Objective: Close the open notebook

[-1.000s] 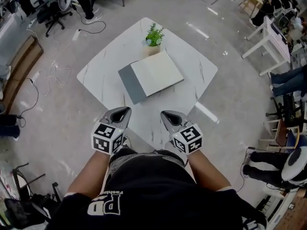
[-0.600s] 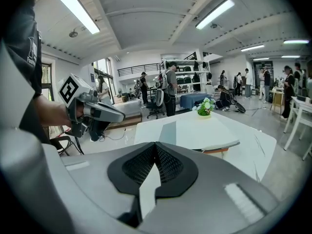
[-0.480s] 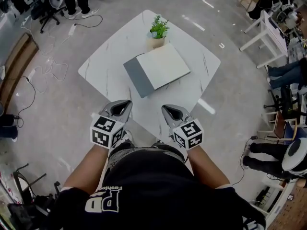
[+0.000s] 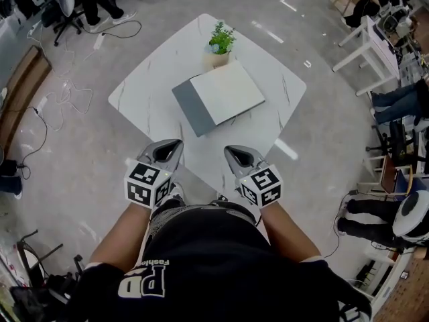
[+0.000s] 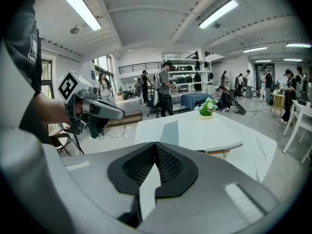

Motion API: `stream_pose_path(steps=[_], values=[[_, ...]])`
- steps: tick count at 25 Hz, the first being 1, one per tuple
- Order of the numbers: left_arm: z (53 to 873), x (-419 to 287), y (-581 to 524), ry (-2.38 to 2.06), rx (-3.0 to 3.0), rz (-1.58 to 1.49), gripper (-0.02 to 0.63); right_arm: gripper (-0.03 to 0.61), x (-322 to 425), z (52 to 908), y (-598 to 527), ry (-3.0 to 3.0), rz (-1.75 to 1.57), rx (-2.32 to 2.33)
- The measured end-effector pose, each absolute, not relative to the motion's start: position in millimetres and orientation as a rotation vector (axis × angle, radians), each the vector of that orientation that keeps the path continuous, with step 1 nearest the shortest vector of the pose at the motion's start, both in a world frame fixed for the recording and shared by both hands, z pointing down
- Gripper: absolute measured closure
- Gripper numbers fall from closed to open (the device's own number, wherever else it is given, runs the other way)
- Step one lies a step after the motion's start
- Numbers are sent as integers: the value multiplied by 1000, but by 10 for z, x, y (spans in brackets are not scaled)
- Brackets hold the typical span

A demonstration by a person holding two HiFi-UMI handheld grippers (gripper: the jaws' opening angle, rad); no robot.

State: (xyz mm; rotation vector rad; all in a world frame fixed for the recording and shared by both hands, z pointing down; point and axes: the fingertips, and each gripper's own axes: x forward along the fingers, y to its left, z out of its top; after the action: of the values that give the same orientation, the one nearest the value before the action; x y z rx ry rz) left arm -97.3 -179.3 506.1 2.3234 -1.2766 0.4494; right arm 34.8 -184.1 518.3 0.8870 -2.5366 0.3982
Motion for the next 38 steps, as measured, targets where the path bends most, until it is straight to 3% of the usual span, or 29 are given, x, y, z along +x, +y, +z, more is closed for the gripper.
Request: stream_pose_path(steps=[38], values=[[5180,-1107,-1714,-1319,2257,437,548,546,119,5482,-1858,-2427,180,697]])
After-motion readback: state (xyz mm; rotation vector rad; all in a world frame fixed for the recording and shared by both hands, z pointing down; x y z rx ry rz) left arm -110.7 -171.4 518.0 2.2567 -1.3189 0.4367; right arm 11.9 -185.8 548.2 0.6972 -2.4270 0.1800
